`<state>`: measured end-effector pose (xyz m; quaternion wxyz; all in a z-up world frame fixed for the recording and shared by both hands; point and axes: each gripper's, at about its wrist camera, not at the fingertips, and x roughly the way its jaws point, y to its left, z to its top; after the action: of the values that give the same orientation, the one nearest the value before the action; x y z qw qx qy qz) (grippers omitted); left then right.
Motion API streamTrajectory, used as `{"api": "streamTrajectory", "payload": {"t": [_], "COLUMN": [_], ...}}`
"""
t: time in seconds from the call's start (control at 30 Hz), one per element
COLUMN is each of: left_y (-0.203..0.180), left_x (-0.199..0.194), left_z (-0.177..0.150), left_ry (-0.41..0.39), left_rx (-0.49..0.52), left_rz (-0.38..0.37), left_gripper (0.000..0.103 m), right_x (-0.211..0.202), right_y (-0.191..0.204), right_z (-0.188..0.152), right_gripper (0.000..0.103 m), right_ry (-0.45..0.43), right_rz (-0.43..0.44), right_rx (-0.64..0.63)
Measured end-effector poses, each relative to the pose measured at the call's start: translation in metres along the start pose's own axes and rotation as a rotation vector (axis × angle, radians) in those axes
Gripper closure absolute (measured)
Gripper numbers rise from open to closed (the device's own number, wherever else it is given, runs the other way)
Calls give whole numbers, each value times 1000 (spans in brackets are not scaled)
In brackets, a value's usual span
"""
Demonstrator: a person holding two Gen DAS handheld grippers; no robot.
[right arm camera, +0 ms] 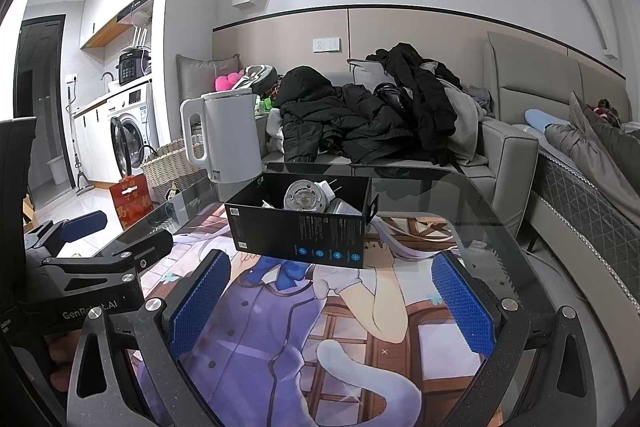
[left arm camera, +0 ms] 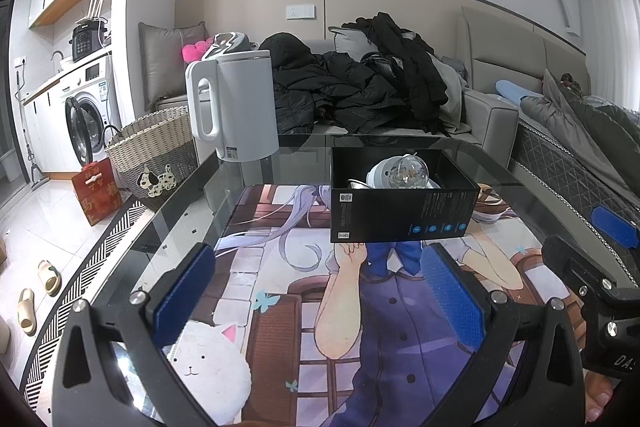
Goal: Organize rigid objects
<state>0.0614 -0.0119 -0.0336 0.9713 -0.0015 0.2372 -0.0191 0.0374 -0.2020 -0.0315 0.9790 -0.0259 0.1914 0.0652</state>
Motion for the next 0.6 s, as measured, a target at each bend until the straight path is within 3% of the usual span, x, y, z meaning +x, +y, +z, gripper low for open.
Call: {"api": "streamTrajectory", "payload": {"t": [0.6], "left_y": [0], "left_x": [1], "left_z": [0], "left_ry": [3], "left_rx": [0], "left_rz": [-1], "left_gripper": [0], "right_x": [0], "right_y": [3], "right_z": [0], "right_gripper": [1], "right_ry": [7], "right_rz": [2], "right_rx": [-6]}}
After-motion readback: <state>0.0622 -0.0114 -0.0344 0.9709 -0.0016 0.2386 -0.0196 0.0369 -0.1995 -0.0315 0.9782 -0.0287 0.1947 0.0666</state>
